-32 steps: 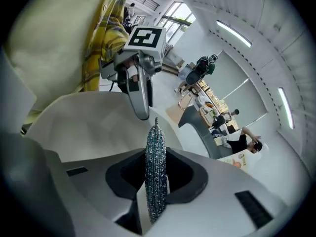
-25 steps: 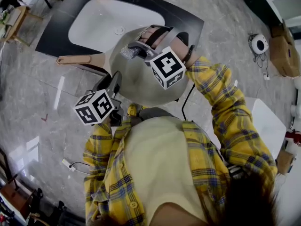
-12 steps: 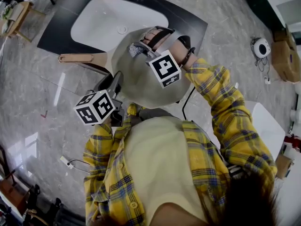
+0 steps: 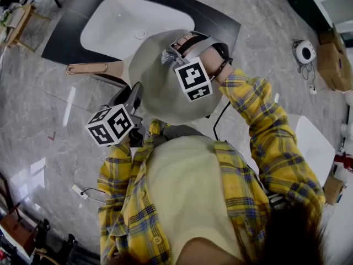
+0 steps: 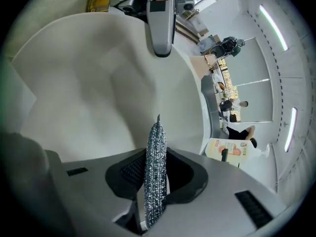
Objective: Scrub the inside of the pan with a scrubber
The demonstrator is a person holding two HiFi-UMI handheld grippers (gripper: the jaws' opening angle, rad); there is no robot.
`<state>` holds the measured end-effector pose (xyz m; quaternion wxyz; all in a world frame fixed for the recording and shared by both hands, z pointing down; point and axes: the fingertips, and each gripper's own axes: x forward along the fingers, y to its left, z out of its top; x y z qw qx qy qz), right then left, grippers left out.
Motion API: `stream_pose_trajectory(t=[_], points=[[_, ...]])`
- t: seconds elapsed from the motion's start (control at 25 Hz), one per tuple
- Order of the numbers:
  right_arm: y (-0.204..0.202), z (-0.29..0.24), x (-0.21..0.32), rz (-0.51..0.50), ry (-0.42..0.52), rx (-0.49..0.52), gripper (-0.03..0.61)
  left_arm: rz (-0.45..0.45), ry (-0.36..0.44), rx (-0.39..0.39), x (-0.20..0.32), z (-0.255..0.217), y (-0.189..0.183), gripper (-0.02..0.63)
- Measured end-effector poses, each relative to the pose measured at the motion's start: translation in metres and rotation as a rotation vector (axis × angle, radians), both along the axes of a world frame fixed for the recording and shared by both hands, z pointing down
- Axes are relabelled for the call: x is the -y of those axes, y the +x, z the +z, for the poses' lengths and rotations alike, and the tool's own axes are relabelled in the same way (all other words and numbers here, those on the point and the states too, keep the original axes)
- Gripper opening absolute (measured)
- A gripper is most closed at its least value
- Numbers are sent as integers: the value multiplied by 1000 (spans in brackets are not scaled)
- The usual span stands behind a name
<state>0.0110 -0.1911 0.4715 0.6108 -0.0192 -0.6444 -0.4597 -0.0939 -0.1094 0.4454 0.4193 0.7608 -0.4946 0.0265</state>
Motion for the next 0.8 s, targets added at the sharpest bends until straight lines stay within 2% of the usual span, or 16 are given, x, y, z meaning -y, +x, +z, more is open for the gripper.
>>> stream_pose_trajectory(t=[0.8], points=[[64, 15, -51, 206, -191, -196, 83, 18, 3, 0, 3, 1, 0, 115]])
